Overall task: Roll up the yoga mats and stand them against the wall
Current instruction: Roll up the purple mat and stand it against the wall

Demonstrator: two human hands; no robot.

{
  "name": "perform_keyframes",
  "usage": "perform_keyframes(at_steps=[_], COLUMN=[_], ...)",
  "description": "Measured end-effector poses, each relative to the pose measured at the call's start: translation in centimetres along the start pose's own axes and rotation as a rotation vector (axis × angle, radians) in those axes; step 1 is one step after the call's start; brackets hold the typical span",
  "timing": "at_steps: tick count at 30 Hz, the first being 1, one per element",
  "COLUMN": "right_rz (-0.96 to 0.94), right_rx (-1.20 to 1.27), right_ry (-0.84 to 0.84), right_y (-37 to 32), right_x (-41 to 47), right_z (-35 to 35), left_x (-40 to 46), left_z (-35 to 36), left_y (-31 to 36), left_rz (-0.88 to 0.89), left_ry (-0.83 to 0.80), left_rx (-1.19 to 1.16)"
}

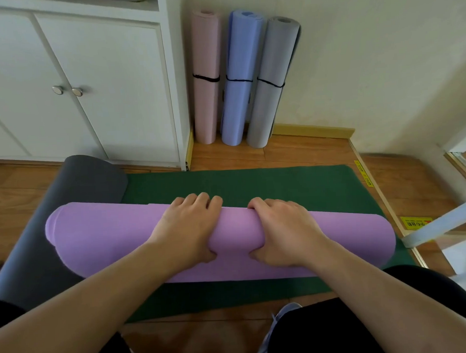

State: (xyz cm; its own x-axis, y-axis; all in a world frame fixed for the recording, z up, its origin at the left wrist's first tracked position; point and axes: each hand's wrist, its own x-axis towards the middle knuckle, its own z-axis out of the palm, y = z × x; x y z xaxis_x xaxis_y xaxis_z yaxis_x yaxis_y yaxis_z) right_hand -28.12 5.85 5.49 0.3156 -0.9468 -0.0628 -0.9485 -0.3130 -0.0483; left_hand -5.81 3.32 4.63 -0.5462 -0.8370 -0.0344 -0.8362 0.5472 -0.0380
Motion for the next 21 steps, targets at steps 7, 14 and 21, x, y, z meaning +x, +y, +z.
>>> perform_keyframes(at_steps=[7,14,21], right_rz=[-0.052,-0.008,-0.044], right_rx=[-0.131,-0.054,-0.106], right_ry=[-0.054,-0.038,-0.101], right_y=[-0.1,-0.2,-0.4], right_x=[-0.2,-0.1,-0.1], right_z=[0.7,0.1,0.1], left_x=[0.1,-0.3,-0.1], left_z=[-1.2,-0.4,-1.1], left_y=[-1.0,-0.6,-1.2], left_rz=[-0.026,0.023,-0.025], left_ry=[-0.108,-0.069,-0.092], left_rx=[-0.173,-0.009,-0.124])
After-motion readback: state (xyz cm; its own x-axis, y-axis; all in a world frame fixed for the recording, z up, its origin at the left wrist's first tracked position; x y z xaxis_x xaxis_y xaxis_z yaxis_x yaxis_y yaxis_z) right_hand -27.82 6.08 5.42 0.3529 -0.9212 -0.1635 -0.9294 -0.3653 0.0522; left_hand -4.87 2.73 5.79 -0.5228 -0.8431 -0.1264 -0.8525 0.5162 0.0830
